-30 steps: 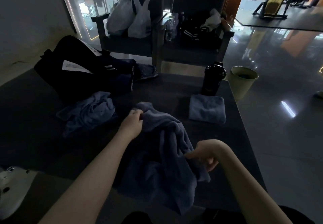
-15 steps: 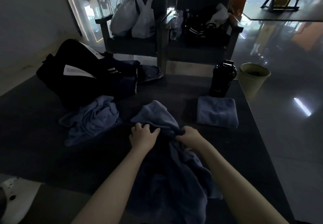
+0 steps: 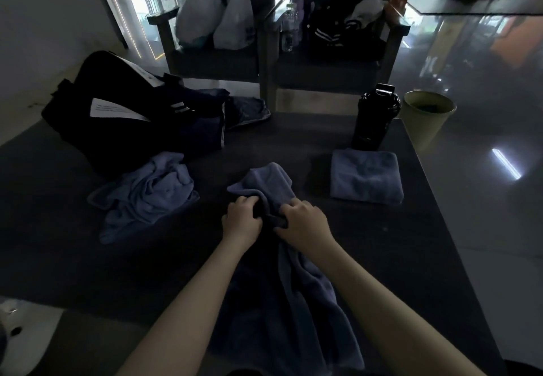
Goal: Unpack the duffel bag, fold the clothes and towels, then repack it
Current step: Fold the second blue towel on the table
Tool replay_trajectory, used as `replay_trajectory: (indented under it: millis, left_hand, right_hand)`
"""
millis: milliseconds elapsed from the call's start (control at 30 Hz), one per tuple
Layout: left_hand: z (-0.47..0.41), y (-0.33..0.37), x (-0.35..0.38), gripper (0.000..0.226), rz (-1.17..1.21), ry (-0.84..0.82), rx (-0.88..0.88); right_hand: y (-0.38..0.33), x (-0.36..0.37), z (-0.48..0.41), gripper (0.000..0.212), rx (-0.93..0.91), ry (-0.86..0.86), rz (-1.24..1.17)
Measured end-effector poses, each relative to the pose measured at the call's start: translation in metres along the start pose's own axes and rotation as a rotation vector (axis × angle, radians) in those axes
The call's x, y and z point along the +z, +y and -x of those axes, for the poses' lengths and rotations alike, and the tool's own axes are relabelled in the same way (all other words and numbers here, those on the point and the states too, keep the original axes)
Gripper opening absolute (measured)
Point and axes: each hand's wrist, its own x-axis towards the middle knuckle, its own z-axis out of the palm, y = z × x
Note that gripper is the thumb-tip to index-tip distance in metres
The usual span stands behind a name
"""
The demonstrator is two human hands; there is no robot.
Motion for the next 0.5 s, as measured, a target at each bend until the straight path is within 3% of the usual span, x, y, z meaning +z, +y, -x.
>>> replay_trajectory:
  millis: [133, 233, 400, 500]
  left_hand:
    - [-0.006, -0.002, -0.005, 0.057, 0.136, -0.054, 0.03]
    - [-0.01, -0.003, -0.007, 0.062, 0.222, -0.08, 0.071]
    - [-0.02, -0.007, -0.023, 0.068, 0.337, -0.021, 0.181]
    - [-0.04, -0.006, -0.037, 0.071, 0.351, 0.063, 0.192]
  right_hand:
    - [-0.007, 0.002, -0.012, 0.024, -0.041, 0.157, 0.091]
    - [-0.009, -0.001, -0.025, 0.023, -0.028, 0.069, 0.099]
    - [0.011, -0.015, -0.05, 0.01, 0.382, 0.128, -0.595]
    - [0.035, -0.028, -0.062, 0.012, 0.524, 0.224, -0.687]
